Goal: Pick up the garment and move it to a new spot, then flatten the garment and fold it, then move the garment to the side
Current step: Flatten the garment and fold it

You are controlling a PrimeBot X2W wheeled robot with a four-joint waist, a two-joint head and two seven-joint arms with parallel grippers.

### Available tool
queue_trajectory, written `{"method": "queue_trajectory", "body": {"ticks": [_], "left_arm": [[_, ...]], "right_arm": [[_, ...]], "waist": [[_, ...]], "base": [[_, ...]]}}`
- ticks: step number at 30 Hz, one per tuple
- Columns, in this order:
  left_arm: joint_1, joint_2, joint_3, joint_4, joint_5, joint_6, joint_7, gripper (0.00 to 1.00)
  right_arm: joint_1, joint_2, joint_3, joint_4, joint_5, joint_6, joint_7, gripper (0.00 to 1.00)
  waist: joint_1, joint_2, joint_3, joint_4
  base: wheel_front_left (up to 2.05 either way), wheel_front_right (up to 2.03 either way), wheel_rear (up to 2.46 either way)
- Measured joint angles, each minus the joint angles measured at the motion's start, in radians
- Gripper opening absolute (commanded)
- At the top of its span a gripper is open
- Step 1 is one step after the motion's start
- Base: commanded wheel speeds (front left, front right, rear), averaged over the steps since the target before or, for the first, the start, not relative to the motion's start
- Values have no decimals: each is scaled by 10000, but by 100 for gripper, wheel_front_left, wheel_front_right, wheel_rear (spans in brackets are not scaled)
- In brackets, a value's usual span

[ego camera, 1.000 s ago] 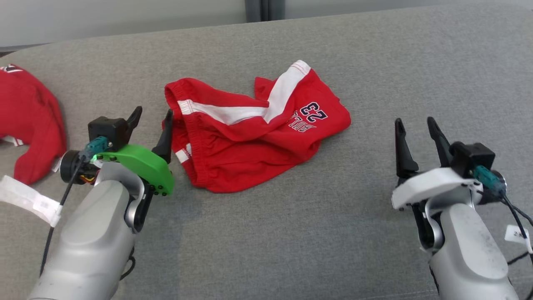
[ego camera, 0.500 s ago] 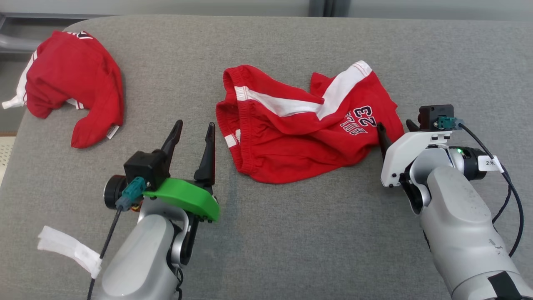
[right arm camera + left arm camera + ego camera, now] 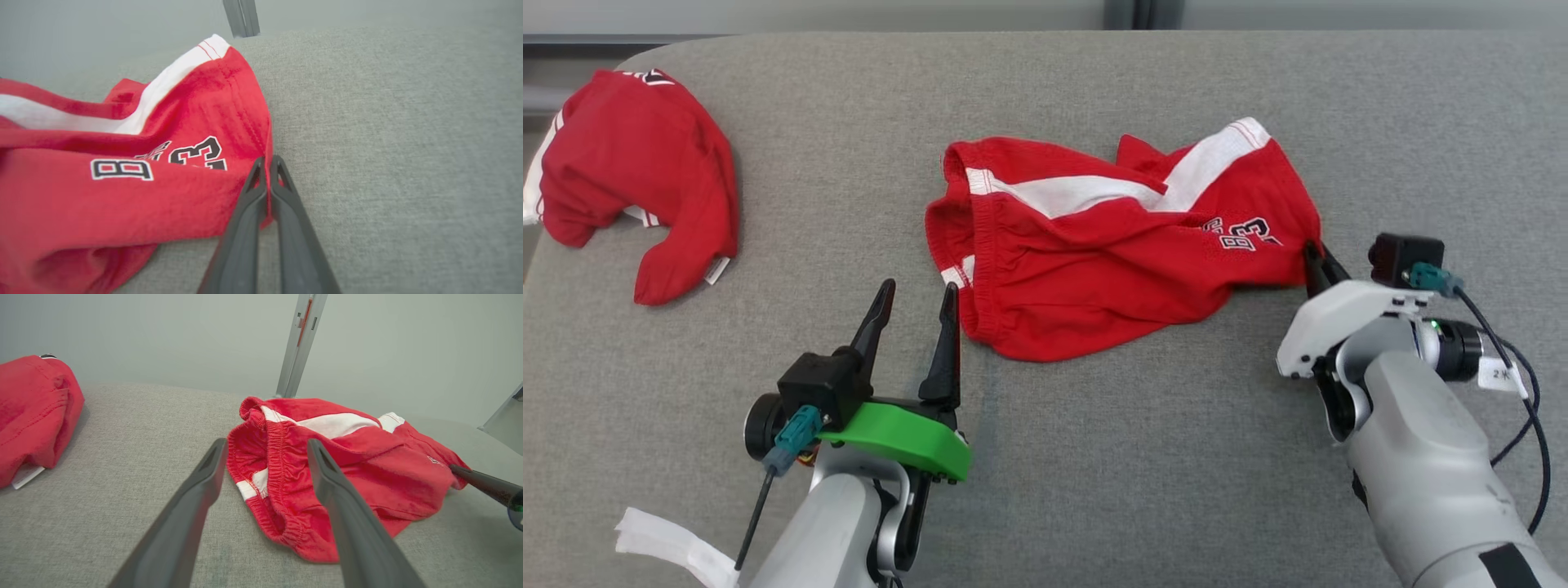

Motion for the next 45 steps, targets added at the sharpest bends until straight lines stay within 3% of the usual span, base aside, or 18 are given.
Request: {"method": "queue_trajectory", "body": {"ticks": [7, 14, 21, 22, 23, 24, 36, 45], "left_arm": [[510, -161, 71, -136, 59, -23, 0, 100], [885, -219, 56, -153, 121, -75, 0, 100], [1254, -219, 119, -176, 121, -102, 0, 100], [1291, -221, 117, -167, 121, -102, 0, 100], [1337, -222, 123, -142, 121, -105, 0, 100], [1371, -224, 128, -134, 119, -115, 0, 100], [1423, -234, 667, -190, 460, -100, 0, 100], [1902, -288, 1175, -19, 617, -58, 0, 100]], "right_arm": [[1556, 10, -334, -1072, 433, 2, -487, 0], [3147, 10, -848, -2709, 336, 6, -520, 0], [4288, 17, -1235, -3603, 119, 6, -522, 0], [4348, 17, -1304, -3672, 52, 6, -522, 16], [4432, 2, -1381, -3800, 4, 6, -522, 86], [4471, 0, -1423, -3900, -12, 6, -522, 100], [4926, -12, -1223, -6082, -180, 4, -527, 100], [5337, 6, -428, -6640, 173, 6, -527, 100]], "waist": [[0, 0, -211, -408], [0, 0, -465, -690], [0, 0, -800, -840], [0, 0, -838, -852], [0, 0, -913, -871], [0, 0, -981, -885], [0, 0, -1853, -975], [0, 0, -2178, -972]], "base": [[0, 0, 0], [0, 0, 0], [0, 0, 0], [0, 0, 0], [0, 0, 0], [0, 0, 0], [0, 0, 0], [0, 0, 0]]}}
